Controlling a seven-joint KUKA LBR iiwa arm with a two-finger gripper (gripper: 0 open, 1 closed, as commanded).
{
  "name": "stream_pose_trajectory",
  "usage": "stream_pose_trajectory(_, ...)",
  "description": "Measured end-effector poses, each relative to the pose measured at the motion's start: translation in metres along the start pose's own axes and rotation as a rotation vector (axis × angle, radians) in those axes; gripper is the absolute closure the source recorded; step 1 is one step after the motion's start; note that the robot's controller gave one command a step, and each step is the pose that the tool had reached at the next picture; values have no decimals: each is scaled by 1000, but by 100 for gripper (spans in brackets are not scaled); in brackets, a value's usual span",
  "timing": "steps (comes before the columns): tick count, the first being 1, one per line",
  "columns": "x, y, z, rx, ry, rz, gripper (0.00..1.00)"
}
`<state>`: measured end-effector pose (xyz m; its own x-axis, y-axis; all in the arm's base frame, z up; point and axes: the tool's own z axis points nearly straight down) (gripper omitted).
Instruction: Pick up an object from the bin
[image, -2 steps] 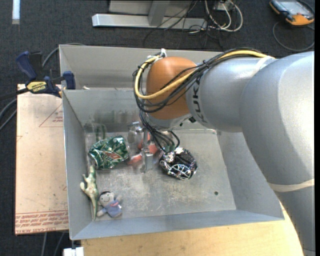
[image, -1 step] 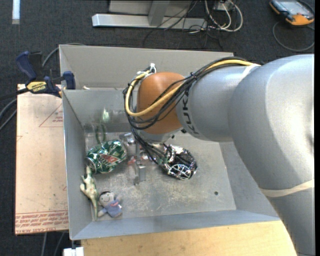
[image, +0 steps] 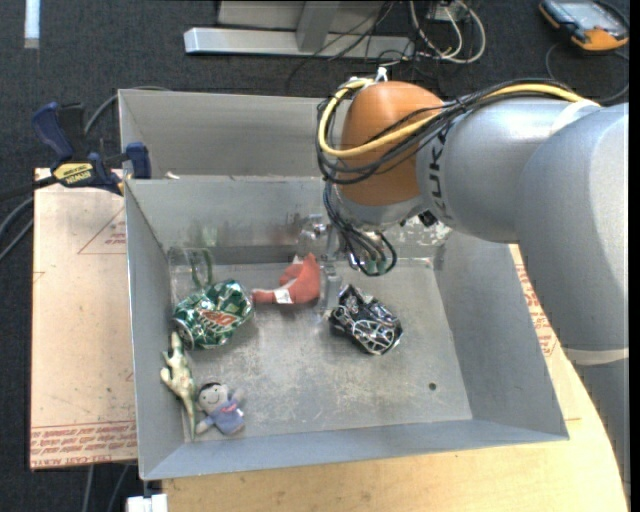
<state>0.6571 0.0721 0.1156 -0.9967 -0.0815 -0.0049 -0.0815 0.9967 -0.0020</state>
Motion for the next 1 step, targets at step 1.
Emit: stream_pose_trajectory(1,4,33,46,-5,3,-150,0)
